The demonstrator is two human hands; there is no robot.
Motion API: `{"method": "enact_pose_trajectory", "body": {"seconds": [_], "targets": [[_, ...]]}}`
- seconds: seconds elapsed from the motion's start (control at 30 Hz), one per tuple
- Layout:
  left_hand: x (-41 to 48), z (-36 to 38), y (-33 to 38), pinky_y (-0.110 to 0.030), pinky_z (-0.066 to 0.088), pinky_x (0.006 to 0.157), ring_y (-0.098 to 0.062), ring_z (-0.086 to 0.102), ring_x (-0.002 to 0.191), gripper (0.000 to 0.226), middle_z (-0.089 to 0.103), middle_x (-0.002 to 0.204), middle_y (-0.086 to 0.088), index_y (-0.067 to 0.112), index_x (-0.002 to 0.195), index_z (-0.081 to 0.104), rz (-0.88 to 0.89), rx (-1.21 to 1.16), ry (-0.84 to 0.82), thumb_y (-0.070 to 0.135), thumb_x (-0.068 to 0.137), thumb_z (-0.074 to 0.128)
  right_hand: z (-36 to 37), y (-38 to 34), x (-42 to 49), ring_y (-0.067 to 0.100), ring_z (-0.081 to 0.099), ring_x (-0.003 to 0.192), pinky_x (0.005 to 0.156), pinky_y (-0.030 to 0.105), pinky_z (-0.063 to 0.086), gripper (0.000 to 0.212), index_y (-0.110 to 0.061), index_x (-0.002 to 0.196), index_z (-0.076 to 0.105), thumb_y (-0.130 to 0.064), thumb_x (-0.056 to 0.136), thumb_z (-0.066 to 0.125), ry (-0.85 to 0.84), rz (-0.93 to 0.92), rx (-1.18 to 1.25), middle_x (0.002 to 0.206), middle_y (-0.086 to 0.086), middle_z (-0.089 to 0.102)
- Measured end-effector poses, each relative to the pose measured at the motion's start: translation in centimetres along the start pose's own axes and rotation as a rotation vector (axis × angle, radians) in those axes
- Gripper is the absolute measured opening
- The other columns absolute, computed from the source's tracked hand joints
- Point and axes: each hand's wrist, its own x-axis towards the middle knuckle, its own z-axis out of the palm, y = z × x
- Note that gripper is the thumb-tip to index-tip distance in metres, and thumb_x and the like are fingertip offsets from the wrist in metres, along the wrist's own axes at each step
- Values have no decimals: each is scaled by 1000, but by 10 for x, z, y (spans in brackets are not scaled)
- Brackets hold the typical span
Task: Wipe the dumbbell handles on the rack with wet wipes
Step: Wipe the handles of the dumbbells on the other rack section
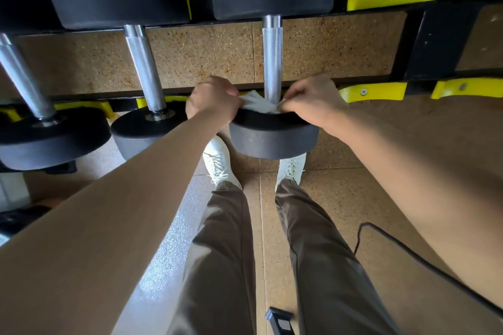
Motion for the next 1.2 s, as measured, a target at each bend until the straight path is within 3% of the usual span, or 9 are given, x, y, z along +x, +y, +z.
{"method": "enact_pose_trajectory", "body": {"seconds": [0.2,0.33,0.47,0.6,0.7,0.77,0.83,0.93,1.2], "targets": [[-4,-2,5,-27,54,83,-12,67,94,16,70,97,9,29,92,71,266,-195,-215,34,82,83,-18,19,-1,12,63,82,61,20,46,9,-16,85,77,-18,76,80,248,107,160,88,5,72],[-4,1,-8,-19,51,85,-1,64,94,25,70,99,14,25,97,72,323,-348,-141,41,81,83,-34,27,1,20,61,76,61,34,51,7,-11,77,66,-16,74,70,448,188,457,83,15,67],[2,6,-6,-23,53,76,-7,65,87,8,71,89,12,24,95,75,178,-543,-88,28,91,70,-53,25,7,28,74,92,88,42,60,11,-15,84,54,-5,87,57,342,227,930,108,16,68],[10,7,11,-29,53,83,-11,64,90,10,73,92,10,30,88,74,-24,-882,-111,24,94,67,-50,7,17,19,74,97,94,35,57,12,-17,98,55,-6,95,50,248,179,1027,118,14,69],[15,8,27,-27,56,80,-14,68,94,12,76,106,1,22,106,71,-124,-1071,-185,23,99,61,-38,-16,25,17,72,100,100,36,53,15,-14,112,57,-10,100,50,106,179,1157,116,8,72],[18,4,40,-32,58,87,-19,70,101,14,74,113,-3,20,111,66,-228,-1211,-268,23,102,57,-31,-35,28,12,71,89,90,33,53,16,-14,113,59,-11,102,49,11,163,1232,105,2,73],[21,-4,50,-39,56,94,-24,70,105,15,73,116,-7,17,111,64,-273,-1363,-366,24,103,54,-24,-49,29,12,71,87,78,31,53,21,-13,119,60,-11,103,46,-47,121,1234,105,1,74],[22,-13,57,-38,56,95,-20,73,103,15,78,103,-3,13,107,69,-230,-1482,-383,24,101,60,-20,-53,34,21,70,106,91,38,55,29,-11,130,58,-12,102,51,-21,81,1166,121,7,71],[8,-15,48,-32,51,96,-16,70,99,4,74,80,3,14,96,65,-227,-1751,-298,15,93,67,-21,-55,36,22,72,100,91,40,57,10,-13,107,62,-11,98,60,42,138,1110,109,6,74]]}}
